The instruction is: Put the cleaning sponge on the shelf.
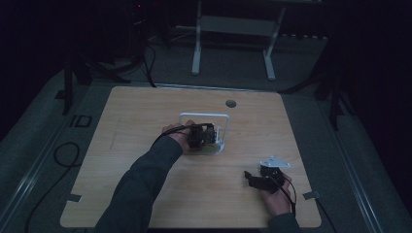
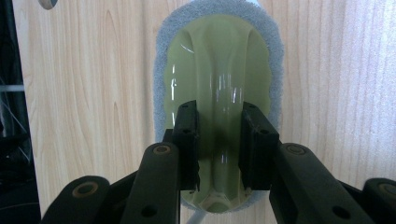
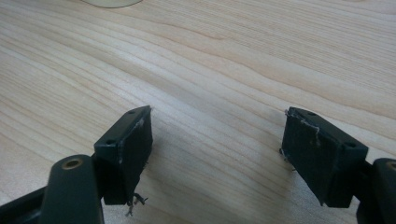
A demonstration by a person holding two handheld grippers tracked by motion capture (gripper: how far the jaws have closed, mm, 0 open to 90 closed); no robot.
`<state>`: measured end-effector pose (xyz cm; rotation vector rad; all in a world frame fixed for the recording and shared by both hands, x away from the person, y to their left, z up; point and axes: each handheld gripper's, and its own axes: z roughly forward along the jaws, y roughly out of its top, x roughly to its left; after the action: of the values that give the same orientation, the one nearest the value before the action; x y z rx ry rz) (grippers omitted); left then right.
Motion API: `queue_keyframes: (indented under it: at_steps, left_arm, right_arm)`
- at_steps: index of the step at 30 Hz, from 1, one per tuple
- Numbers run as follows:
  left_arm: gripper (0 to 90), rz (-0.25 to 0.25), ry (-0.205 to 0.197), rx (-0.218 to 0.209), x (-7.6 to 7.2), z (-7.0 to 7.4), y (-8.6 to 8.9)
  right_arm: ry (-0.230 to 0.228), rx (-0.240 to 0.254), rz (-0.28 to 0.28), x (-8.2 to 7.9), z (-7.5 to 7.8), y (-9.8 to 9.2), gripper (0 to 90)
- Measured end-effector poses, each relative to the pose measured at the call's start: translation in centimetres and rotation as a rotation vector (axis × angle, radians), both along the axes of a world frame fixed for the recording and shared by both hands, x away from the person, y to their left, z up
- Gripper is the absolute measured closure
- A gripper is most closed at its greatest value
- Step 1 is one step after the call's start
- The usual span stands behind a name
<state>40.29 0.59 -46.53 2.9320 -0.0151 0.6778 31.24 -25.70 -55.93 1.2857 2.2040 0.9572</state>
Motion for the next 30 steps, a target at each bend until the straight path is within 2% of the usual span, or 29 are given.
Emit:
queue_keyframes:
  at_steps: [14, 17, 26, 30]
  left_arm:
    - [71.0, -0.010, -0.054, -0.003, -0.02, -0.40, -0.26]
    - [70.9, -0.012, -0.078, 0.002, 0.10, -0.53, -0.32]
    - [69.4, 0.002, -0.091, -0.001, 0.26, -0.70, -0.46]
    - [67.5, 0.023, -0.114, 0.009, 0.31, -0.68, -0.55]
  right_arm:
    - [0.000, 0.000, 0.000, 0.00, 0.00, 0.00, 24.2]
    - [0.000, 0.000, 0.000, 0.00, 0.00, 0.00, 24.2]
    - [0.000, 0.000, 0.000, 0.00, 0.00, 0.00, 24.1]
    - [0.000, 0.000, 0.000, 0.00, 0.00, 0.00, 24.2]
